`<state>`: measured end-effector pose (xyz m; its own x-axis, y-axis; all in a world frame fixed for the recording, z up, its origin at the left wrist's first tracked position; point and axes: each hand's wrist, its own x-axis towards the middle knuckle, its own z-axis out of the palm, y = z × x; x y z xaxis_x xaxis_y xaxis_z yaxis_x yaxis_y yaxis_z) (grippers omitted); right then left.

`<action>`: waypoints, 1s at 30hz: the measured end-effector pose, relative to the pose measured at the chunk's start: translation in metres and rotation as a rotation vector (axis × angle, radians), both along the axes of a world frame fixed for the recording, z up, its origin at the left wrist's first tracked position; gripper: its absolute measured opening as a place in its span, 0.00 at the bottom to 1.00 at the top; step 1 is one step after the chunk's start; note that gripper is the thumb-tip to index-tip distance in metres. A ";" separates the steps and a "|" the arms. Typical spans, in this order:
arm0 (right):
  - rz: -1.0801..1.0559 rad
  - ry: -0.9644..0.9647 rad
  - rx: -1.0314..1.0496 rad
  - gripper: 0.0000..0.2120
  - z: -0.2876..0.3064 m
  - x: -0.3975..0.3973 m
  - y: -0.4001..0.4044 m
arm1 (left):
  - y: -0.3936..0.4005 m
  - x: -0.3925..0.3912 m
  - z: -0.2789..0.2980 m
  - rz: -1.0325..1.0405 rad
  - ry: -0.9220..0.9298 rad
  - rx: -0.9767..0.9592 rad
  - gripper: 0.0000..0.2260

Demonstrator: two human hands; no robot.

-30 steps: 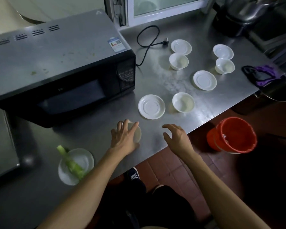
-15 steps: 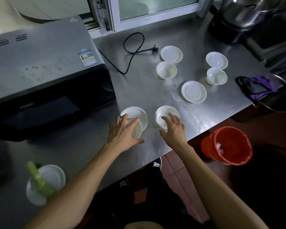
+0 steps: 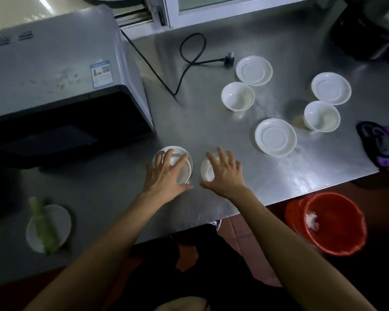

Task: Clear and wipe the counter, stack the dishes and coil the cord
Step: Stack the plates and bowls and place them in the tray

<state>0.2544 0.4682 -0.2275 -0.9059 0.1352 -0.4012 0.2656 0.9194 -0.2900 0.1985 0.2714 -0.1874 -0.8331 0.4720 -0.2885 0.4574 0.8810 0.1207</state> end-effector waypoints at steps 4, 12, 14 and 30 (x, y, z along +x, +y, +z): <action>0.027 0.093 -0.035 0.44 0.001 -0.006 -0.003 | -0.003 0.005 -0.003 0.051 0.009 -0.004 0.42; 0.164 0.205 -0.078 0.41 0.023 -0.012 -0.034 | -0.049 0.016 -0.002 0.169 0.007 0.044 0.42; 0.200 0.221 -0.066 0.41 0.029 -0.011 -0.046 | -0.067 0.022 0.001 0.207 0.003 0.055 0.42; 0.465 0.282 0.001 0.41 0.056 0.032 -0.275 | -0.310 0.127 0.020 0.540 0.025 0.119 0.41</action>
